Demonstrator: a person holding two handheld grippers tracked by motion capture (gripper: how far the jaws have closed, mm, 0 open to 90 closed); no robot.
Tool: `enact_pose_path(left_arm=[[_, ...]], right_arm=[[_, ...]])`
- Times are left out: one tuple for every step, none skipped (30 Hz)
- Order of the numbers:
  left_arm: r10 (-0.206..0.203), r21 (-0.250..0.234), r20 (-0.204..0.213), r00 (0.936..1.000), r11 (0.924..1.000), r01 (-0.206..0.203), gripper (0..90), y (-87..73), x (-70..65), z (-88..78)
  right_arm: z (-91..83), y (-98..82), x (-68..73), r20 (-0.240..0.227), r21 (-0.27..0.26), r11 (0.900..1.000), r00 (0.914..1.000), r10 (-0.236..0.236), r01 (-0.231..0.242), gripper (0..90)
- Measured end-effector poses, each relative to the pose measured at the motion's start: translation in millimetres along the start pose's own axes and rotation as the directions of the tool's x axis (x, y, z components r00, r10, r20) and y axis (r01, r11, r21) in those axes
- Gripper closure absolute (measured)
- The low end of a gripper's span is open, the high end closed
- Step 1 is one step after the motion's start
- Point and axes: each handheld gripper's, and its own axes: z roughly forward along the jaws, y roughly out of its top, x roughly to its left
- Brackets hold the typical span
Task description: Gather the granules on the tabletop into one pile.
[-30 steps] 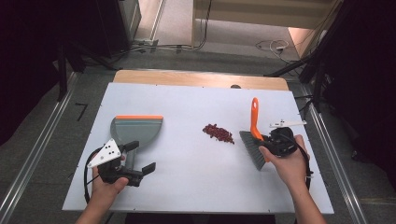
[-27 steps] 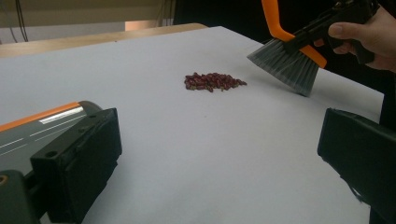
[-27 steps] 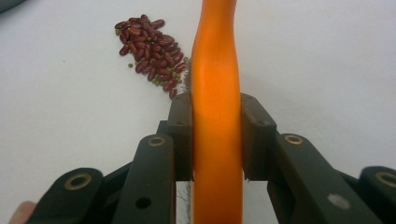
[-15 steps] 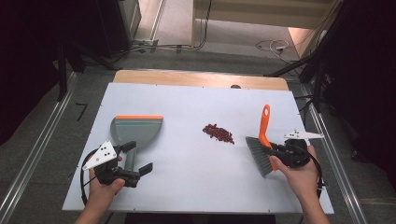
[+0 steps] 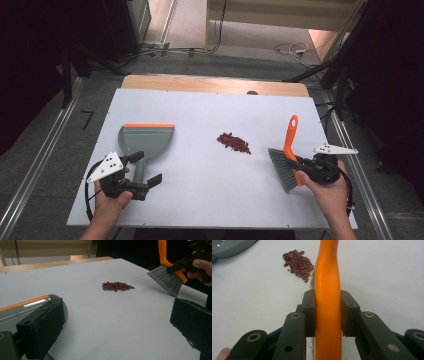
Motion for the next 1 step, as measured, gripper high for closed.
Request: enact_pose_path(left_arm=[[-0.002,0.002,0.0,1.0,1.0,0.002,0.6,-0.2,0.0,0.3]], right_arm=[[0.0,0.2,-0.4,-0.002,0.002,1.0,1.0,0.001,-0.001,68.4]])
